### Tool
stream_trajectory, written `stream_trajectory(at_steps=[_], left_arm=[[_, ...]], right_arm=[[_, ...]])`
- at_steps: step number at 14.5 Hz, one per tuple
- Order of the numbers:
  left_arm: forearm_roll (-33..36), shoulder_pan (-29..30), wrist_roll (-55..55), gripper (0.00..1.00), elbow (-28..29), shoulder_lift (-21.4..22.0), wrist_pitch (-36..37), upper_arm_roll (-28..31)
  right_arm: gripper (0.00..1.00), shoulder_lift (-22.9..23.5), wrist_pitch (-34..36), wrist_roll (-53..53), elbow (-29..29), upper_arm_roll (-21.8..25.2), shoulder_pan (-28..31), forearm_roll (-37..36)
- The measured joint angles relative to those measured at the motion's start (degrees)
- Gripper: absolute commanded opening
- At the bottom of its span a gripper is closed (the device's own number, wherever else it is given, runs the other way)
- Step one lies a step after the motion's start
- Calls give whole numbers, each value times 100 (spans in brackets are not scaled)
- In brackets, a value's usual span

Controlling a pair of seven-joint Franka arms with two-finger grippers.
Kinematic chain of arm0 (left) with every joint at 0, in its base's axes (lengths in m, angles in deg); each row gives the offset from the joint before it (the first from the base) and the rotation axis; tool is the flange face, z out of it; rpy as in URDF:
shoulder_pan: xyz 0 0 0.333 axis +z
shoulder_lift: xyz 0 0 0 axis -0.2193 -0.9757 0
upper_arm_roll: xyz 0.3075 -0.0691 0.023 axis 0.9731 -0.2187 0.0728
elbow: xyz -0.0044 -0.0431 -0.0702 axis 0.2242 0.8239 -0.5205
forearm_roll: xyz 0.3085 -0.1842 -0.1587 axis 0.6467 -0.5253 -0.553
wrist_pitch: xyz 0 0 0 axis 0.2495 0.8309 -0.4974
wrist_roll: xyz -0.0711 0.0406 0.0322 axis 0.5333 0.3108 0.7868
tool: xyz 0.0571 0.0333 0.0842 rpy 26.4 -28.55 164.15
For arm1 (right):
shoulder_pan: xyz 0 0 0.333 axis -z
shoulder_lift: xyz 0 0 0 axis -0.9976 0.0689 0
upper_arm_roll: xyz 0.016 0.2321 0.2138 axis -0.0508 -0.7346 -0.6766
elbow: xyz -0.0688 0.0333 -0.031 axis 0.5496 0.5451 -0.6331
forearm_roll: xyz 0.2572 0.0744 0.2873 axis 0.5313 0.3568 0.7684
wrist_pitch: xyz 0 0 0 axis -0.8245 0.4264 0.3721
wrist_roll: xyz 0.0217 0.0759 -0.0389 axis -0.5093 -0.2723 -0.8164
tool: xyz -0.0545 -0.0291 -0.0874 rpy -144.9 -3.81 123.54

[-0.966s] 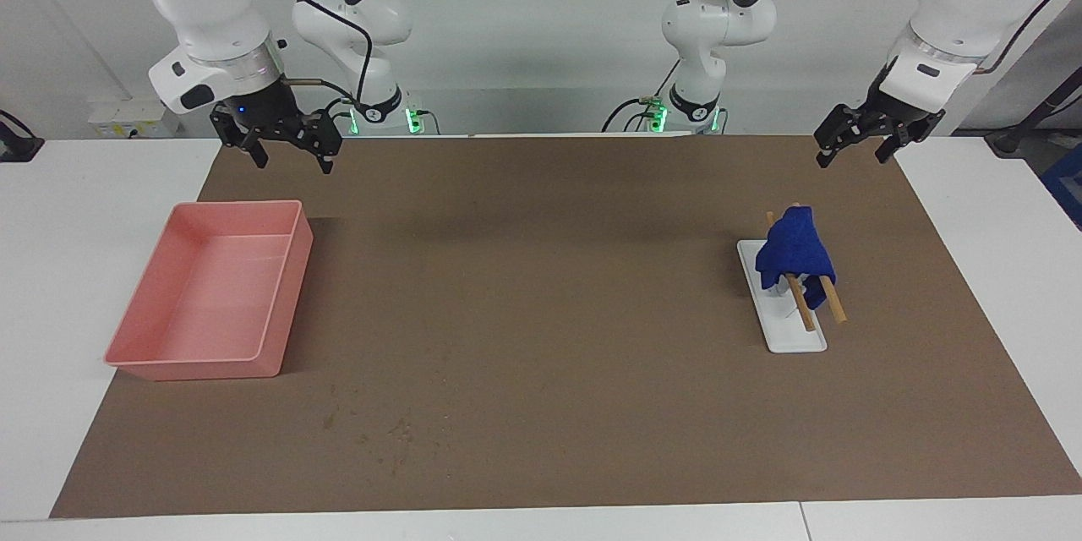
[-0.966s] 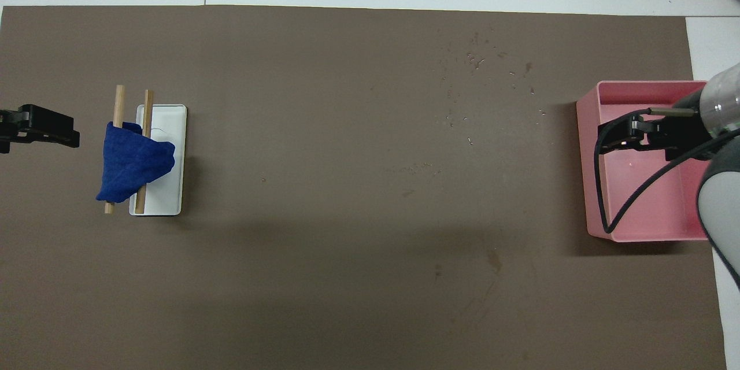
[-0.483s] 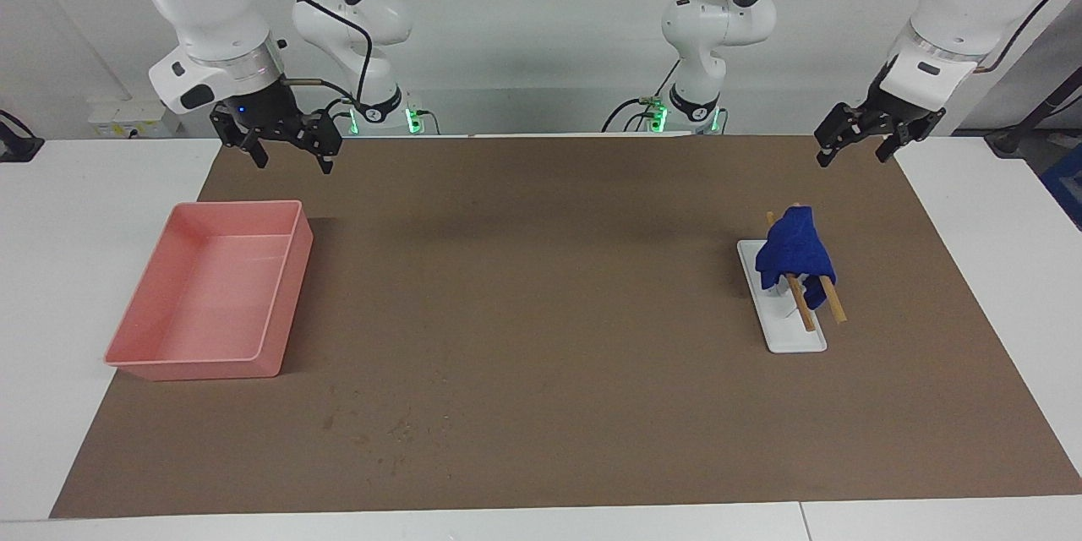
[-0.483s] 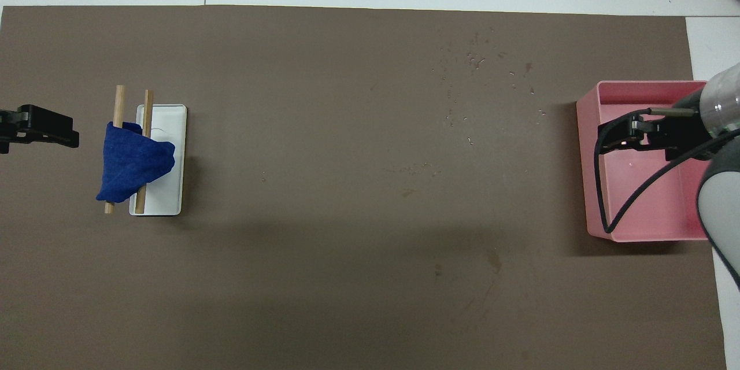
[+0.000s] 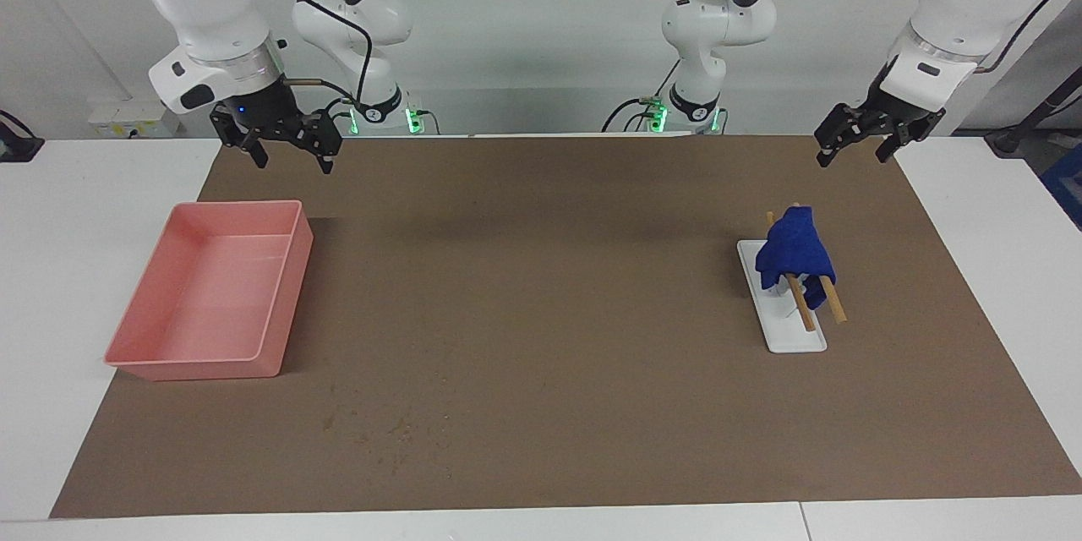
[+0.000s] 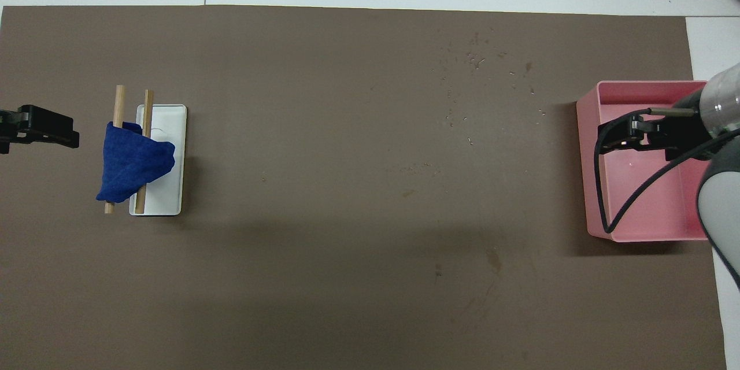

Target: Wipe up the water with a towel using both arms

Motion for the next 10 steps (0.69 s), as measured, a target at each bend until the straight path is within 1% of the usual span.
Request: stream_trajectory(at_steps=[4, 6, 8, 10], left_arm=[[0, 1, -7, 100, 25, 12, 107, -1], [0, 9, -237, 100, 92, 62, 117, 30], [0, 11, -705, 100, 345, 171, -152, 44], [1, 11, -899, 100, 796, 320, -647, 47]], right_arm=[[100, 0, 0, 0, 0, 0, 0, 0], [100, 0, 0, 0, 0, 0, 0, 0], [100, 0, 0, 0, 0, 0, 0, 0], [100, 0, 0, 0, 0, 0, 0, 0]])
